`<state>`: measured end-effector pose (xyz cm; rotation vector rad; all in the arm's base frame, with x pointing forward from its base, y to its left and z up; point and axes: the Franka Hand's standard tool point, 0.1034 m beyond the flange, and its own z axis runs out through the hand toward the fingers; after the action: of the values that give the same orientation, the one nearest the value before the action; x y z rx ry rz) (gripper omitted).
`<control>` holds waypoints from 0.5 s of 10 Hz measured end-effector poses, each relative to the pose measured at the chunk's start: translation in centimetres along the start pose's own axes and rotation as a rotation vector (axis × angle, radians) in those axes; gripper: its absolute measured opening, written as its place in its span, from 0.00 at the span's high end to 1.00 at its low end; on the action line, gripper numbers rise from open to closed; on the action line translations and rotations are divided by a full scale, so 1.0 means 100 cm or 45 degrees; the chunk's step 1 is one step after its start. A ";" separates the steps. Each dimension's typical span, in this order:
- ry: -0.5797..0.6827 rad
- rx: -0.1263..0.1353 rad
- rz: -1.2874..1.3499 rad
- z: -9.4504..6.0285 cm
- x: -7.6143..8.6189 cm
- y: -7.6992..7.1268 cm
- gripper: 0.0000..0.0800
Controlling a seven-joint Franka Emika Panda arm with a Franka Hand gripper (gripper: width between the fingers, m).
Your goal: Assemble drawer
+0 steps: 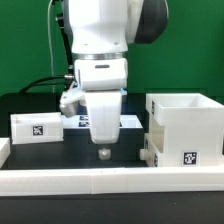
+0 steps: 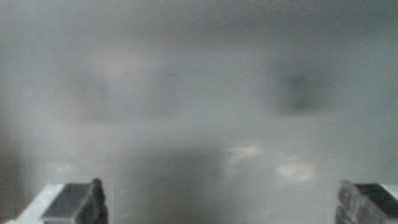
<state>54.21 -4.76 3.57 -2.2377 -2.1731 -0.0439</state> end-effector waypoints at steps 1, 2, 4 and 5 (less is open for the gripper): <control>-0.004 -0.024 0.003 -0.006 -0.011 -0.016 0.19; -0.008 -0.041 0.013 -0.009 -0.022 -0.031 0.19; -0.014 -0.026 0.084 -0.013 -0.028 -0.046 0.19; -0.013 -0.025 0.083 -0.011 -0.028 -0.045 0.19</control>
Offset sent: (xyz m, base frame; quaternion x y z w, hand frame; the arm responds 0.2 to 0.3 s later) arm -0.0470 -0.0175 0.0169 0.0226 -0.0150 0.1144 0.9931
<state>49.66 -7.47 4.60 -2.3230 -2.1118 -0.0533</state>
